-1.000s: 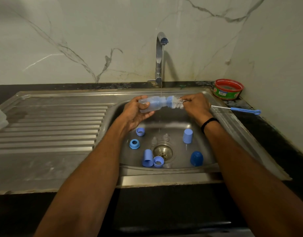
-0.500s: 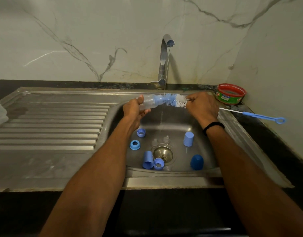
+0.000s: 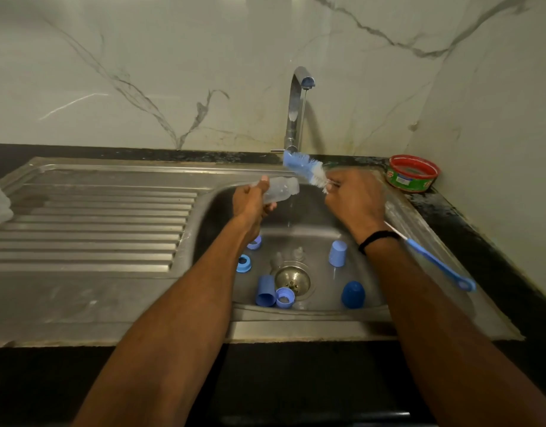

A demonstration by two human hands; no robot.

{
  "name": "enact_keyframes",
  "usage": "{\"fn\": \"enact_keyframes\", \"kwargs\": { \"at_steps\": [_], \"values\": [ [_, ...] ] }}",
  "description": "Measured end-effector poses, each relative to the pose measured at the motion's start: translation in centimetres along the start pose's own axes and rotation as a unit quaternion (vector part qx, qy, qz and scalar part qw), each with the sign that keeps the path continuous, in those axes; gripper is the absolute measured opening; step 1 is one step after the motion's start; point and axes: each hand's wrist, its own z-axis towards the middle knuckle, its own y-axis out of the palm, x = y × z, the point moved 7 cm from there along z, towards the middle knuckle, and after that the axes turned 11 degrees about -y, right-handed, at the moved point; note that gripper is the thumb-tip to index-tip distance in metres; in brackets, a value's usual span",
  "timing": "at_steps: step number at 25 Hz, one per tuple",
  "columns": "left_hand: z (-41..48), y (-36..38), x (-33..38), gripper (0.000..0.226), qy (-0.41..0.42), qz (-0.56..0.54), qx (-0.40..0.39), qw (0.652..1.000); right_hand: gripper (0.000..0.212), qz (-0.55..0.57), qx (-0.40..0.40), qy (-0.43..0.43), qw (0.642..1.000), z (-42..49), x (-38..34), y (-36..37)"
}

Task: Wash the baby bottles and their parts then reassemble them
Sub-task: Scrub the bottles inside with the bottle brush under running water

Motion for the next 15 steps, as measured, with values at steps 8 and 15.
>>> {"fn": "enact_keyframes", "kwargs": {
  "at_steps": [8, 15],
  "values": [
    [-0.3, 0.8, 0.3, 0.032, 0.023, -0.009, -0.021, 0.999, 0.032, 0.043, -0.073, -0.033, 0.996, -0.1, -1.1, 3.4],
    [-1.5, 2.6, 1.3, 0.042, 0.089, -0.010, -0.027, 0.996, 0.028, 0.072, -0.051, -0.006, 0.996, 0.5, -0.3, 3.0]
  ]
}}
